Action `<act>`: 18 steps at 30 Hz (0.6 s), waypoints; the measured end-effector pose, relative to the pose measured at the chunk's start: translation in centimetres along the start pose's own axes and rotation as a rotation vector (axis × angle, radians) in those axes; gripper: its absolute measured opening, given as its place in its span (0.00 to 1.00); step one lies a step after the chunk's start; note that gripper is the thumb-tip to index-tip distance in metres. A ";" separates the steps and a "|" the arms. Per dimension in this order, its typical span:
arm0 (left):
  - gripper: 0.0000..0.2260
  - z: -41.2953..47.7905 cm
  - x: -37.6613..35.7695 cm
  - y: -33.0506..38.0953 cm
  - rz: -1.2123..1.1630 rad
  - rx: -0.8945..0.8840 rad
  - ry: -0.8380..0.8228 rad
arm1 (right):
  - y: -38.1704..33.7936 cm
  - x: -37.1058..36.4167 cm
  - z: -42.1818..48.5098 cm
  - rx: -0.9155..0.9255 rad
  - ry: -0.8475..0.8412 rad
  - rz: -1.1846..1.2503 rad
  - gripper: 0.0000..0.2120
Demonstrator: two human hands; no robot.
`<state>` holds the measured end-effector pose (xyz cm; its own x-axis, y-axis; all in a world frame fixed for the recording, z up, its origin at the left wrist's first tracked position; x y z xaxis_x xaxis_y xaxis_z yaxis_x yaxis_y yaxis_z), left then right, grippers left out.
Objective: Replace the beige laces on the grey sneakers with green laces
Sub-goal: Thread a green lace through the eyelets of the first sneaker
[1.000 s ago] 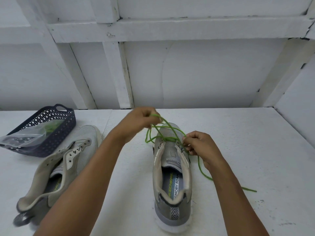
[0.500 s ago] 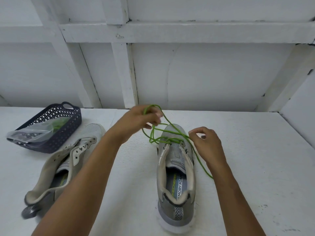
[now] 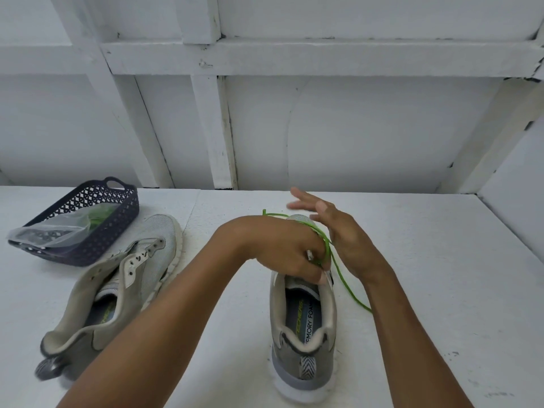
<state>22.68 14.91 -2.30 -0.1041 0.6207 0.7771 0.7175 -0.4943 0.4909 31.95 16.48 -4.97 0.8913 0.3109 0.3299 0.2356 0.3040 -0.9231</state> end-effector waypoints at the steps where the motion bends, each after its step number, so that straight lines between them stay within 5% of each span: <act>1: 0.14 0.0 0.0 0.0 -0.001 0.003 -0.009 | -0.3 0.0 0.2 0.010 -0.026 0.004 0.21; 4: 0.13 -0.2 0.0 -0.4 -0.051 -0.018 -0.014 | 0.1 0.7 0.7 -0.013 -0.001 -0.047 0.25; 7: 0.13 -0.8 0.7 -1.5 -0.186 -0.102 0.071 | 2.5 2.3 0.5 -0.101 0.146 -0.179 0.14; 10: 0.11 -2.0 2.2 -3.2 -0.665 -0.231 0.282 | 5.2 3.5 -0.3 -0.223 0.255 -0.344 0.07; 13: 0.07 -2.8 4.0 -6.3 -1.242 -0.254 0.543 | 6.8 2.8 -1.1 -0.304 0.185 -0.415 0.10; 18: 0.10 -4.6 6.0 -12.7 -1.703 -0.169 0.932 | 7.1 2.2 -1.5 -0.318 0.226 -0.401 0.08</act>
<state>9.75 22.14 -2.03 -0.8211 -0.0004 -0.5707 -0.5680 0.0992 0.8171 36.17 18.01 -11.06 0.7604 0.0157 0.6492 0.6474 0.0608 -0.7597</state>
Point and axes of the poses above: each hand's wrist, its own z-axis towards the middle knuckle, its own x-axis out of the back of the hand, y = z × x, the point moved 6 cm from there along z, towards the middle knuckle, and after that the axes turned 7 degrees about -z, right-handed, at the moved point
